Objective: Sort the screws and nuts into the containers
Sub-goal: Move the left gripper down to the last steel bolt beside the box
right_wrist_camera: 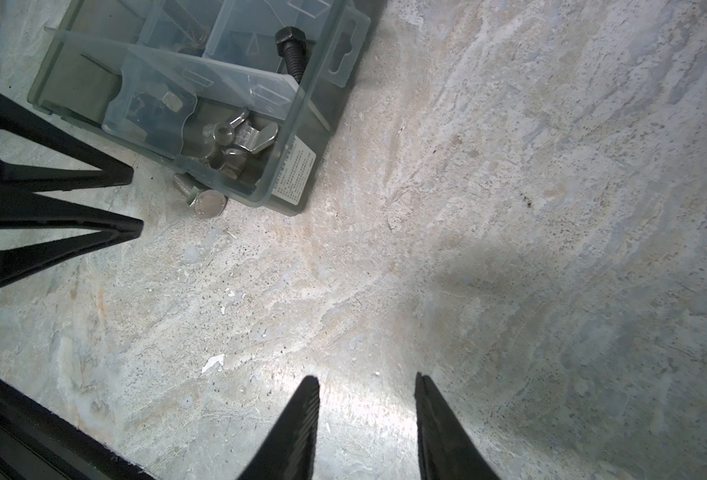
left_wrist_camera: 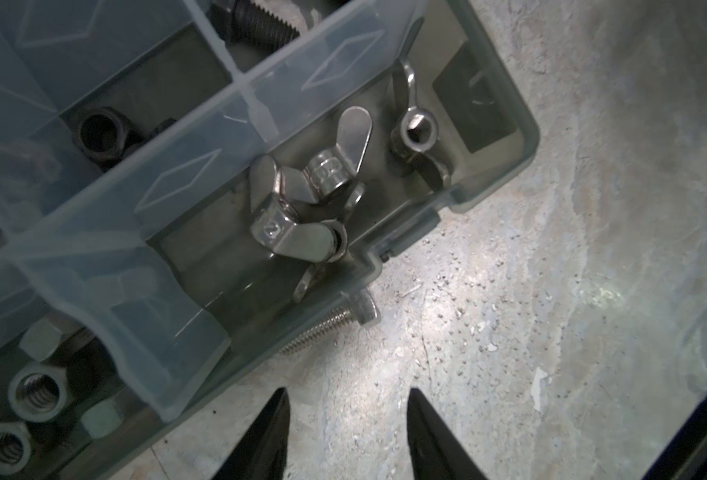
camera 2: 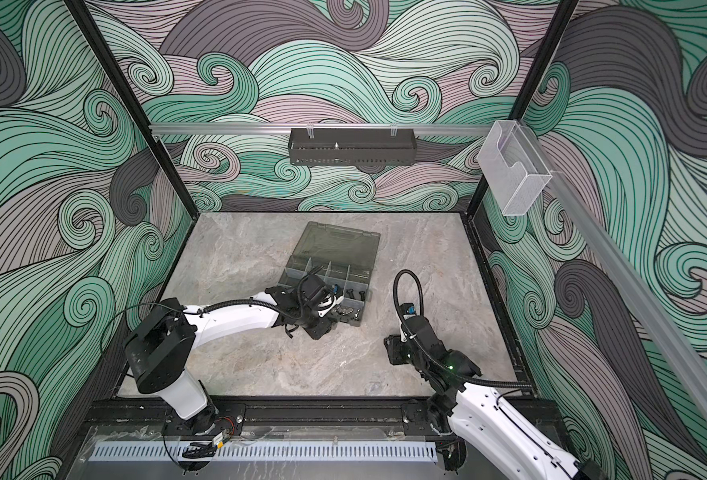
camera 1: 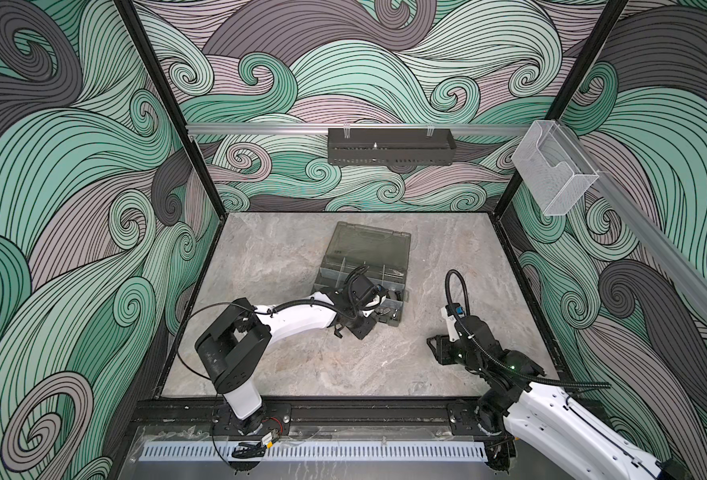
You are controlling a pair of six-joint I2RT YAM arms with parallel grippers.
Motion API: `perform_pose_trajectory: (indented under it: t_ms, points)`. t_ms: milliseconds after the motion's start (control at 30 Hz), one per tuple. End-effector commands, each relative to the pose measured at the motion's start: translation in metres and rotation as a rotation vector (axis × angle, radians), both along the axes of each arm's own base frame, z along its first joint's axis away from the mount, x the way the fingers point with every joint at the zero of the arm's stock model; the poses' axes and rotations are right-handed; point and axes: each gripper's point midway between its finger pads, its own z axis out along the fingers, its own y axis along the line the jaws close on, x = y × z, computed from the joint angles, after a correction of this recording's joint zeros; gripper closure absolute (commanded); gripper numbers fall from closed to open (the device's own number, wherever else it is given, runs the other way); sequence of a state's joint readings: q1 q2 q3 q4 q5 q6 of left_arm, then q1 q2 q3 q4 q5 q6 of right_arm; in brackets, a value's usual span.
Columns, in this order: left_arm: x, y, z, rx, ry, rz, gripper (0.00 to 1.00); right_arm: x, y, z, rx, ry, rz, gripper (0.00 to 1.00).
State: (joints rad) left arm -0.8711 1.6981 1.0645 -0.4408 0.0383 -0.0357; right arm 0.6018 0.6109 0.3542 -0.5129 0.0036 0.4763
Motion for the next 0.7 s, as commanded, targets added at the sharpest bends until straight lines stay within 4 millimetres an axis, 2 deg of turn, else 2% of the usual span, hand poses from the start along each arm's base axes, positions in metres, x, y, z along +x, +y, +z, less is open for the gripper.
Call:
perform_pose_trajectory:
  t_ms: [0, 267, 667]
  points:
    - [0.004, -0.003, -0.006, 0.045, -0.018, -0.041, 0.48, 0.001, -0.003, -0.003, -0.007, -0.001, -0.018, 0.6]
    - [0.013, -0.011, -0.018, 0.09, -0.049, -0.085, 0.44, 0.0, -0.003, -0.003, -0.007, -0.001, -0.016, 0.6]
    - [0.022, -0.018, -0.017, 0.113, -0.105, -0.14, 0.41, 0.001, -0.003, -0.004, -0.011, 0.005, -0.017, 0.6]
